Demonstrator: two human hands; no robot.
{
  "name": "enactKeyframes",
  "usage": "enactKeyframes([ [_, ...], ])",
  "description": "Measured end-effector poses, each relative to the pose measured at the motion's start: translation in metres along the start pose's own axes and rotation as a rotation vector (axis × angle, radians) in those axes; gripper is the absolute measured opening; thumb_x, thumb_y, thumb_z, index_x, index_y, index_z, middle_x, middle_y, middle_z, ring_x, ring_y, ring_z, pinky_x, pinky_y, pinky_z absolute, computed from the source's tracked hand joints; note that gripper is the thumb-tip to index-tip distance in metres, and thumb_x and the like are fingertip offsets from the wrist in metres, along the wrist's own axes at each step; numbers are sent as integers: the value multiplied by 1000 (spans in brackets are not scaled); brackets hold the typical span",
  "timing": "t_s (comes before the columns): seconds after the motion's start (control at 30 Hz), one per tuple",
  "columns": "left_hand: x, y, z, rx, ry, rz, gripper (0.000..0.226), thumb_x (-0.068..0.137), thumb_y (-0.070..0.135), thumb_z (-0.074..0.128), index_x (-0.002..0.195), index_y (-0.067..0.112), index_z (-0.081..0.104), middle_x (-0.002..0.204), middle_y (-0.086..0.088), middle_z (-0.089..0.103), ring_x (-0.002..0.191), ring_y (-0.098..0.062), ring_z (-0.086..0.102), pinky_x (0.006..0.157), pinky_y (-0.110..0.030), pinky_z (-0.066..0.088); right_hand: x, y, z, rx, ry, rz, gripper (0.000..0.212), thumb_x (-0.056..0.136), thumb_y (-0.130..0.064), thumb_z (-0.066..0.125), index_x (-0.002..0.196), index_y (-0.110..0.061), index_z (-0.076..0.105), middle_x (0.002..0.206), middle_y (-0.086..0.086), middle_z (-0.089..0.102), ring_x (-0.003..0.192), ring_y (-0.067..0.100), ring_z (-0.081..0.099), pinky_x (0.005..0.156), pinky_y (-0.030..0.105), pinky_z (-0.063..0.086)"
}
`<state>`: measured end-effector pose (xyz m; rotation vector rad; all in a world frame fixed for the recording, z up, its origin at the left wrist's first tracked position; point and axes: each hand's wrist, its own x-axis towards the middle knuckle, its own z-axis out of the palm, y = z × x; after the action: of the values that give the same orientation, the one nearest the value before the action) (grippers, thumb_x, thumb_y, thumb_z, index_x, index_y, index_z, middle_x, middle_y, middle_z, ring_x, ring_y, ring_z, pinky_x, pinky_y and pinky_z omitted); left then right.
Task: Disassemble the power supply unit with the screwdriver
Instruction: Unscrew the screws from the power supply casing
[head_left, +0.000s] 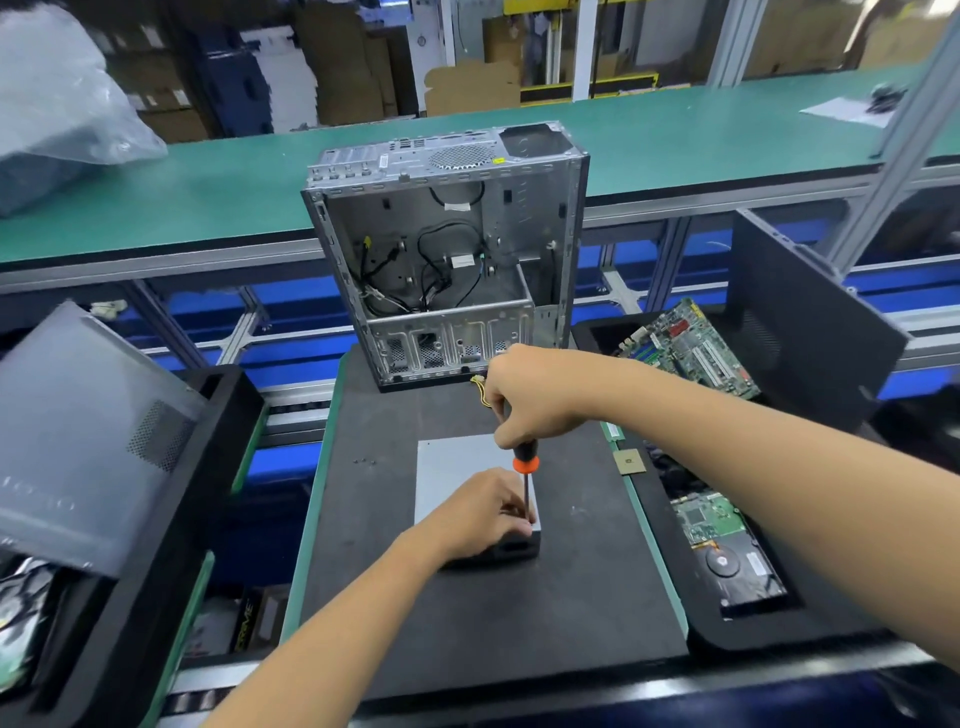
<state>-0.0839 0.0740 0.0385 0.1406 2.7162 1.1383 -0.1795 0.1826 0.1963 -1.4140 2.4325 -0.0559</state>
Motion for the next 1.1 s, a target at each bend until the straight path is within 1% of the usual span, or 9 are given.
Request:
enactKeyframes([
  [0.1,0,2,4,64,9,4,3,80,11,70,79,13,70,87,13,56,85,0,53,79,-20,46,-7,2,3,3,16,-15,23,71,-26,62,68,-4,68,63,10,69,63,27,65,42,20,31],
  [0.2,1,2,8,107,25,-21,7,80,12,68,76,17,66,88,14,56,87,-3,53,82,-23,46,-13,2,6,13,38,-12,25,72,-26,64,71,-1,68,65,12,68,55,24,52,41,20,27],
  [0.4,-2,-1,12,111,100,-14,5,78,10,69,75,14,68,84,11,62,87,-4,55,77,-19,46,-25,-1,6,16,87,-26,23,74,-24,65,65,-4,58,59,5,49,51,20,36,42,23,24],
  [0.5,-3,-1,13,109,114,27,15,79,-2,64,75,11,71,82,7,64,83,-6,56,73,-13,45,-28,-3,6,-34,51,-13,23,76,-24,62,65,-5,54,58,6,56,50,19,40,42,22,27],
  [0.6,-4,-3,13,98,145,57,20,78,-10,60,74,6,71,81,0,65,81,-10,56,74,-25,49,-29,-8,4,-112,-45,32,32,83,-27,51,59,-6,50,40,6,58,48,24,57,44,22,36],
  [0.77,-7,-7,17,-141,181,-36,11,76,-8,69,73,3,70,83,4,59,80,-14,61,82,-37,53,-22,-22,-2,-252,-159,54,35,92,-25,40,62,-9,50,26,1,46,45,22,57,47,26,38],
  [0.87,-9,-6,18,-206,171,-50,10,77,-6,70,73,4,69,90,-6,61,86,-22,62,85,-40,52,-19,-28,-6,-317,-235,-5,33,92,-24,45,63,-10,51,33,1,53,48,18,57,48,26,40],
  [0.97,-10,-4,19,-236,179,-42,18,77,-4,71,69,11,67,93,-14,63,87,-24,63,84,-39,54,-19,-36,-6,-459,-234,-106,29,90,-26,53,66,-9,56,64,5,67,50,13,48,44,25,36],
  [1.1,-10,-6,20,-244,179,-44,18,76,-2,71,70,14,67,95,-9,64,85,-17,63,83,-35,54,-16,-42,-7,-521,-232,-206,14,84,-17,60,73,-9,56,71,5,58,62,20,50,49,28,38],
])
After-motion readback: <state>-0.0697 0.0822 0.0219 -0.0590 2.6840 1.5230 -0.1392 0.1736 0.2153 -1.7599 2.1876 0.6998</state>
